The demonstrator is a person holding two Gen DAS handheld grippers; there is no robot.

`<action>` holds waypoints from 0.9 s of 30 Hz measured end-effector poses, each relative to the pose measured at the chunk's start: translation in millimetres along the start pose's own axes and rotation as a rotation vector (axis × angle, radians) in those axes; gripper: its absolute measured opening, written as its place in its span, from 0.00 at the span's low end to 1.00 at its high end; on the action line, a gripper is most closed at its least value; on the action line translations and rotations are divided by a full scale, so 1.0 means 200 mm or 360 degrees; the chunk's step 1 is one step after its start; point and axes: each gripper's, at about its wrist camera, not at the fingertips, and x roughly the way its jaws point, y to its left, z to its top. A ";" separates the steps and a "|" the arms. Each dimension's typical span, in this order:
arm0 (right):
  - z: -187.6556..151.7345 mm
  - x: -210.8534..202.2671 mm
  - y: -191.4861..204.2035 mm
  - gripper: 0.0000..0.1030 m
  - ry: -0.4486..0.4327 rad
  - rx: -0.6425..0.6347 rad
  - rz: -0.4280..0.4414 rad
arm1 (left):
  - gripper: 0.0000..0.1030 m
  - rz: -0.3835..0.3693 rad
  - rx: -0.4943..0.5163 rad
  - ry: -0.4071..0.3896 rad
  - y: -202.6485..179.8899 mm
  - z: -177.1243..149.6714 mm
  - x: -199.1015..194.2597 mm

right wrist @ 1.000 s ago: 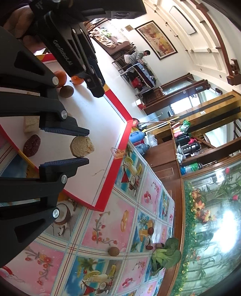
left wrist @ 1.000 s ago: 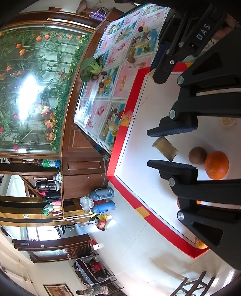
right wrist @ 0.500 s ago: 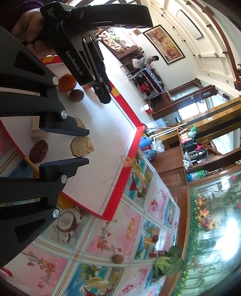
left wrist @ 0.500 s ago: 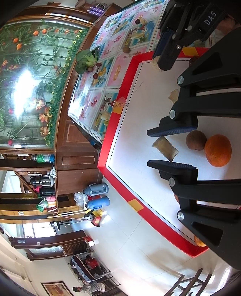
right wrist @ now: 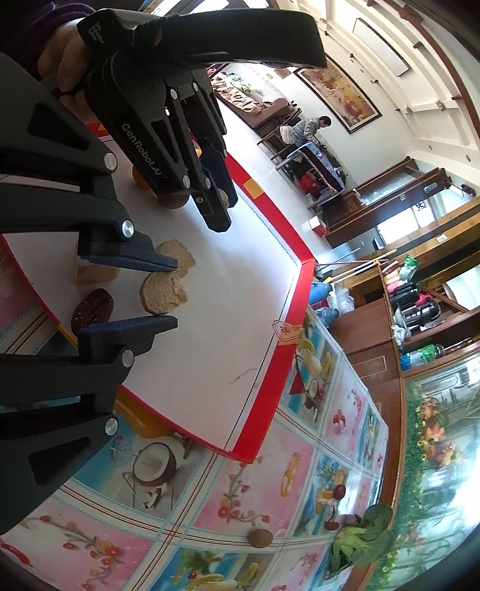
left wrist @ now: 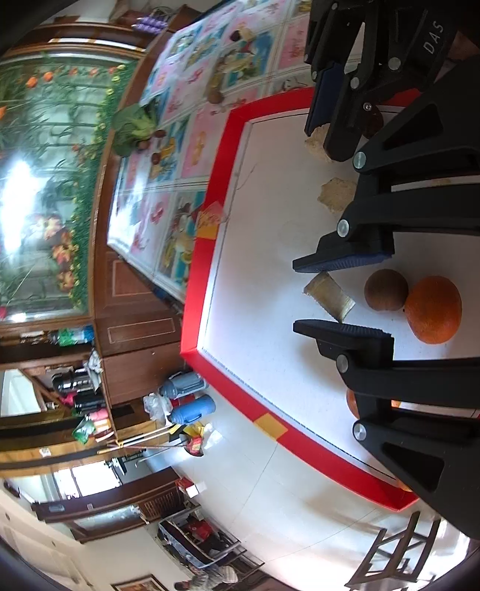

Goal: Organize fruits
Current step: 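Lower the beige cube into the tray with the left tool while the right tool lowers the biscuit, then open the left tool to drop the cube while the right tool releases the biscuit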

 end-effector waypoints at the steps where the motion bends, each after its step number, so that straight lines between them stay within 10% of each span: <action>1: 0.00 0.00 0.00 0.23 -0.0002 -0.0003 -0.0001 | 0.27 0.0000 0.0009 0.0014 0.00 0.00 0.01; 9: -0.01 0.00 0.02 0.23 0.0015 -0.0037 -0.0003 | 0.29 0.0008 0.0102 0.0115 -0.05 0.01 0.05; 13: -0.01 0.00 0.03 0.24 0.0020 -0.0058 -0.0029 | 0.61 0.0004 0.0120 0.0125 -0.06 0.01 0.05; 27: 0.04 -0.15 -0.11 0.33 -0.0202 0.0156 -0.0024 | 0.78 0.0073 0.0051 0.0078 -0.03 0.01 0.02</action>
